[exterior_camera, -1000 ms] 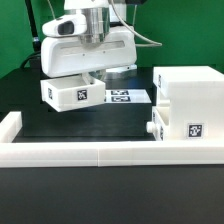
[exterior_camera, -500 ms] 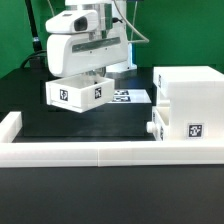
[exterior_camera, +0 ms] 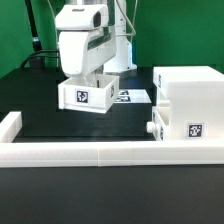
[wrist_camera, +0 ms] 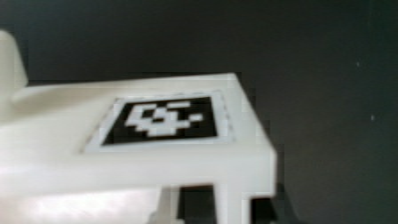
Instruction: Assemble drawer
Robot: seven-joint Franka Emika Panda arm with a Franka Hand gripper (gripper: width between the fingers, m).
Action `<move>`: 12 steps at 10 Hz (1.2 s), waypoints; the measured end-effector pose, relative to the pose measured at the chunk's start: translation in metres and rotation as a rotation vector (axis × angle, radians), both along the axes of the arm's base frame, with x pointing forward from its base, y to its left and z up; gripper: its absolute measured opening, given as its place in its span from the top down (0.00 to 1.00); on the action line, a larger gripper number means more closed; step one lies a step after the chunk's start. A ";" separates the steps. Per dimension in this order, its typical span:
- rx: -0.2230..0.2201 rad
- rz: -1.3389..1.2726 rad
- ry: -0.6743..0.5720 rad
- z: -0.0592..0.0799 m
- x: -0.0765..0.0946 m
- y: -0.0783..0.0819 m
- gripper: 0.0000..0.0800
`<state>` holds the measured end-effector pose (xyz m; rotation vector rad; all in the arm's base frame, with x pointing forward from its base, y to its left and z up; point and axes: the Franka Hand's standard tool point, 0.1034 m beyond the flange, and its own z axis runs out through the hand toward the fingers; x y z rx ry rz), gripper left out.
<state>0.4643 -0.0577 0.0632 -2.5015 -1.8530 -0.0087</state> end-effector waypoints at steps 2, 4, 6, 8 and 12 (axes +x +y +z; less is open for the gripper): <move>-0.004 0.126 0.003 0.000 0.001 -0.001 0.95; -0.006 0.205 -0.001 0.007 0.025 0.005 0.95; 0.001 0.209 -0.009 0.007 0.041 0.014 0.95; 0.008 0.229 -0.022 0.008 0.052 0.025 0.95; 0.009 0.226 -0.019 0.006 0.051 0.025 0.95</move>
Offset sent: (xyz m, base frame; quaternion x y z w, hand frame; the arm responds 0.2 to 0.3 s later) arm 0.0474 0.0153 0.0149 0.0086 -0.0020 -0.1203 0.9927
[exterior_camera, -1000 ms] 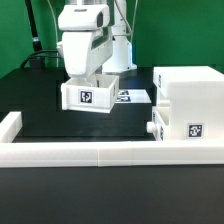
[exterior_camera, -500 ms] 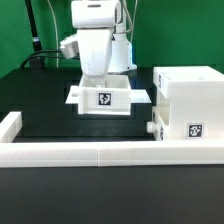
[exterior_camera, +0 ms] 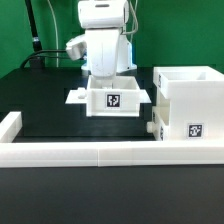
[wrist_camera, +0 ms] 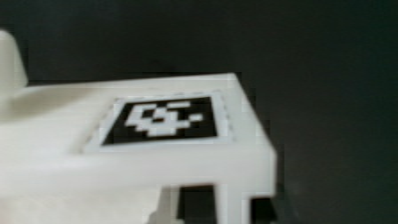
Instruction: Assemble drawer
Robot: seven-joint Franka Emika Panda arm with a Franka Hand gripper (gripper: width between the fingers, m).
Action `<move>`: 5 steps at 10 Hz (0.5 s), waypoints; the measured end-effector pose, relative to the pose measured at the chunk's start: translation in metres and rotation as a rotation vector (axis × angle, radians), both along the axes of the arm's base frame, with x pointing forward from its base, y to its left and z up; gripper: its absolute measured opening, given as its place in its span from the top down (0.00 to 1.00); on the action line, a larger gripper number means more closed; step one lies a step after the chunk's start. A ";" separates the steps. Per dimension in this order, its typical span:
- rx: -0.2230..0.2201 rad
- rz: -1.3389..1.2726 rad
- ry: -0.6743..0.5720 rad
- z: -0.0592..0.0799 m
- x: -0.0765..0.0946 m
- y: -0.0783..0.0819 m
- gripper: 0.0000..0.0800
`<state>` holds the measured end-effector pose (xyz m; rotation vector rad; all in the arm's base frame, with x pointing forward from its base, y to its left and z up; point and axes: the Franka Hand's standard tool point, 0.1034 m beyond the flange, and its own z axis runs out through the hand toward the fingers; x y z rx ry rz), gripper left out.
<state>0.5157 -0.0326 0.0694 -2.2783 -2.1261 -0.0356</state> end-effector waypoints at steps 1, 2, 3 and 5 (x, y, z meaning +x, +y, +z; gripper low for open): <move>0.002 0.007 0.001 -0.001 0.002 0.005 0.95; 0.004 0.010 0.006 0.000 0.004 0.010 0.95; 0.007 0.014 0.011 0.001 0.009 0.014 0.95; 0.014 0.017 0.021 -0.001 0.016 0.021 0.95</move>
Offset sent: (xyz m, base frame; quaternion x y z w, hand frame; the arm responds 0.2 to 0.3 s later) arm 0.0227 0.0170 0.0003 0.0235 0.0026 -0.0098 0.9997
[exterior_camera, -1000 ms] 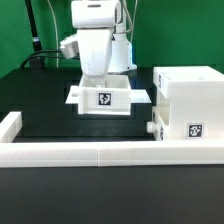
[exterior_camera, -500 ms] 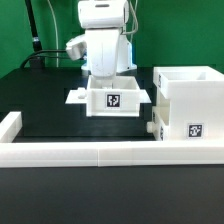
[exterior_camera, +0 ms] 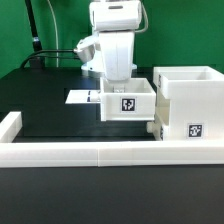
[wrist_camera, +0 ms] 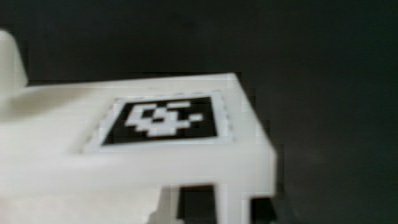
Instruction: Assemble drawer
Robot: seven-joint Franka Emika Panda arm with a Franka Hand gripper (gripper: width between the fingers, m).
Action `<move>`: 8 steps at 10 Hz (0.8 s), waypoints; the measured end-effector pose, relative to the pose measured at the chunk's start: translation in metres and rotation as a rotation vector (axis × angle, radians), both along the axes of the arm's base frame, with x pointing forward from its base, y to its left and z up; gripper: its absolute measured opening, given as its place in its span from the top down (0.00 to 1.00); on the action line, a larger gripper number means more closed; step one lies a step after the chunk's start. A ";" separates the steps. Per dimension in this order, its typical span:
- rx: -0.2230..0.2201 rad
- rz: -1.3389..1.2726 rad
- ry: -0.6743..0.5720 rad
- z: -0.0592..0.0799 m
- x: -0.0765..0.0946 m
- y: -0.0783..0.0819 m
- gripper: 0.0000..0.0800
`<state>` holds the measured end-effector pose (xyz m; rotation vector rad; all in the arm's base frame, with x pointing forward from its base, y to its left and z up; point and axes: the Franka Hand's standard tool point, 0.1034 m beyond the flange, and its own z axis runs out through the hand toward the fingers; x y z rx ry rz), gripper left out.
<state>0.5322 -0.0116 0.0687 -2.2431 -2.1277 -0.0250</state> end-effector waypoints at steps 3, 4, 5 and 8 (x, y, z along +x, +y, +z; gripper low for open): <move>0.007 0.003 0.004 -0.005 0.002 0.006 0.95; 0.008 -0.002 0.005 -0.005 0.002 0.008 0.95; 0.010 -0.003 0.007 -0.006 0.002 0.011 0.95; 0.012 -0.015 0.010 -0.007 0.001 0.017 0.95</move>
Offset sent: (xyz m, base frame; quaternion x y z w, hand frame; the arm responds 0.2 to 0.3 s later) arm 0.0071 0.0126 -0.0017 -0.0036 0.0049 0.0088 0.9999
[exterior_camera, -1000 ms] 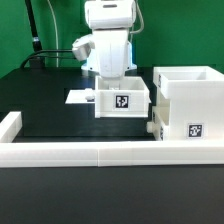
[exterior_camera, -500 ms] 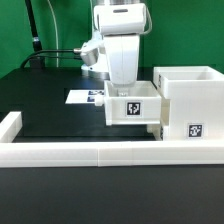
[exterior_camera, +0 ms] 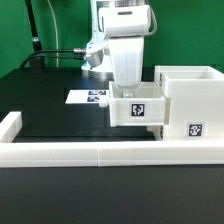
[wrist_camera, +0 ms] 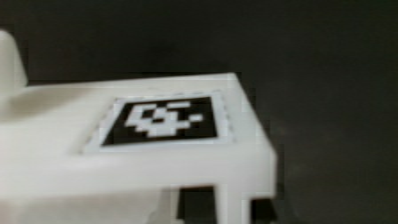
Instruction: Assemble drawer
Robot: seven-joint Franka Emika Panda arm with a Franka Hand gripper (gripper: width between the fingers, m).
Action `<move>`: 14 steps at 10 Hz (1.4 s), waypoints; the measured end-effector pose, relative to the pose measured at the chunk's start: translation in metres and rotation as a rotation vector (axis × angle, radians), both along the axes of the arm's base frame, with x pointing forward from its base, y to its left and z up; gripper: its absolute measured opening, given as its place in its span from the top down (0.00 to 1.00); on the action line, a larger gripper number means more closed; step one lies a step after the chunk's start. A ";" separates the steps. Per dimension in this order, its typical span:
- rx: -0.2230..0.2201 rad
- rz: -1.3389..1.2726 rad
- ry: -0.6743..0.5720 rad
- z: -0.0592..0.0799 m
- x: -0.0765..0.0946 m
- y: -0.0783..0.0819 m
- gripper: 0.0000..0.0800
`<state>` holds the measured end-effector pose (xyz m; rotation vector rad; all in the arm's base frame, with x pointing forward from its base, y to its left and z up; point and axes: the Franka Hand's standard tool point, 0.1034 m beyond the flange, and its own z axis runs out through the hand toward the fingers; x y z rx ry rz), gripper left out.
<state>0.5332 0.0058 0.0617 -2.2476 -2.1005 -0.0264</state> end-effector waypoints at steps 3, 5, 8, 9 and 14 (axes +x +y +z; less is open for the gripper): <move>0.002 -0.007 0.002 -0.001 -0.001 0.006 0.95; 0.002 -0.012 0.002 -0.001 -0.001 0.006 0.95; 0.003 0.000 -0.002 -0.003 -0.004 0.005 0.95; 0.003 0.003 -0.005 -0.004 -0.005 0.006 0.95; 0.002 -0.005 -0.004 -0.004 -0.005 0.009 0.95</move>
Offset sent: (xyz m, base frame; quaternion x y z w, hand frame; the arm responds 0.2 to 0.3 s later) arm -0.0022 0.0062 0.0005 -0.0017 -0.0119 -0.0064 0.9999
